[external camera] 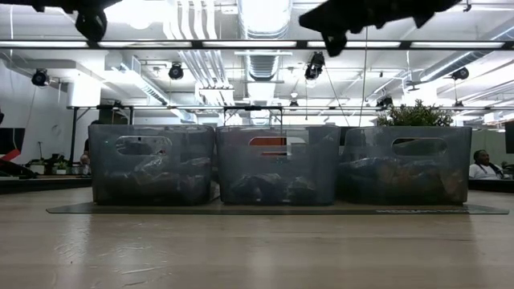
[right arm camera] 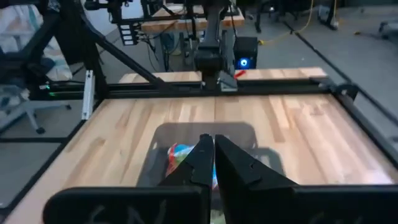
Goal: Pick and place Granola Bars by type
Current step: Return to Home Position
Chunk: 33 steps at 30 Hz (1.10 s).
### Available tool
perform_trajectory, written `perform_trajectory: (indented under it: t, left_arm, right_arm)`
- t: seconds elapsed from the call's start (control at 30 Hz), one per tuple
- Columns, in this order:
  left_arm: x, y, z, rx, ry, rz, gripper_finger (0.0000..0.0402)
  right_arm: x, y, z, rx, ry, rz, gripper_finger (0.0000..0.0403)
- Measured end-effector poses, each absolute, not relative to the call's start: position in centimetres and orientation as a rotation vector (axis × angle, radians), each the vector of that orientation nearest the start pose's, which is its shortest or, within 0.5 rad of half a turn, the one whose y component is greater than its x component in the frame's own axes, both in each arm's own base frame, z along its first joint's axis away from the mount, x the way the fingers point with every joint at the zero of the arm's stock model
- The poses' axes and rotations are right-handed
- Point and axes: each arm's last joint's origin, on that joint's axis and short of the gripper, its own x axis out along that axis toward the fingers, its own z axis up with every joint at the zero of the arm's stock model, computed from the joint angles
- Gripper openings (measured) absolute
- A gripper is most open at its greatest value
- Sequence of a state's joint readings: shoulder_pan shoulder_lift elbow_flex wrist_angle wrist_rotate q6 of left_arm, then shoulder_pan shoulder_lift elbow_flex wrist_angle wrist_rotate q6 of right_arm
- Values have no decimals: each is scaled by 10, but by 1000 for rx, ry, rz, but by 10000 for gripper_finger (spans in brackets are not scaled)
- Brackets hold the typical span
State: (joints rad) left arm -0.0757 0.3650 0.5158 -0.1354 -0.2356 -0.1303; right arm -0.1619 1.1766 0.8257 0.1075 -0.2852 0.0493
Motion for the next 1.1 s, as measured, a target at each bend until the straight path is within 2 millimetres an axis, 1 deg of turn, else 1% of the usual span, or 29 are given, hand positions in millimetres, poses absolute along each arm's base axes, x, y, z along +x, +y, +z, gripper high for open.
perform_trajectory:
  t: [0.13,0.2,0.3,0.37,0.43,0.57,0.7,0.93,1.1]
  left_arm:
    - [101,-1,295,-128,-31,158,0]
    - [101,-1,294,-125,-26,159,0]
    - [101,-1,295,-114,-28,160,0]
    - [101,-1,294,-110,-23,160,0]
    - [102,-1,293,-107,-17,161,0]
    - [102,-1,288,-103,13,162,0]
    - [102,-1,285,-98,47,164,0]
    - [102,-1,285,-72,52,164,0]
    - [102,-1,285,-64,53,164,0]
  right_arm:
    - [242,-33,294,162,229,102,9]
    - [233,-33,292,200,262,85,8]
    - [221,-32,294,279,285,-3,9]
    - [213,-31,300,261,268,-28,9]
    - [206,-28,306,209,234,-49,8]
    - [193,-25,310,143,190,-119,8]
    - [182,-23,304,127,174,-125,9]
    - [161,-21,285,137,134,-125,9]
    - [147,-20,276,124,102,-144,9]
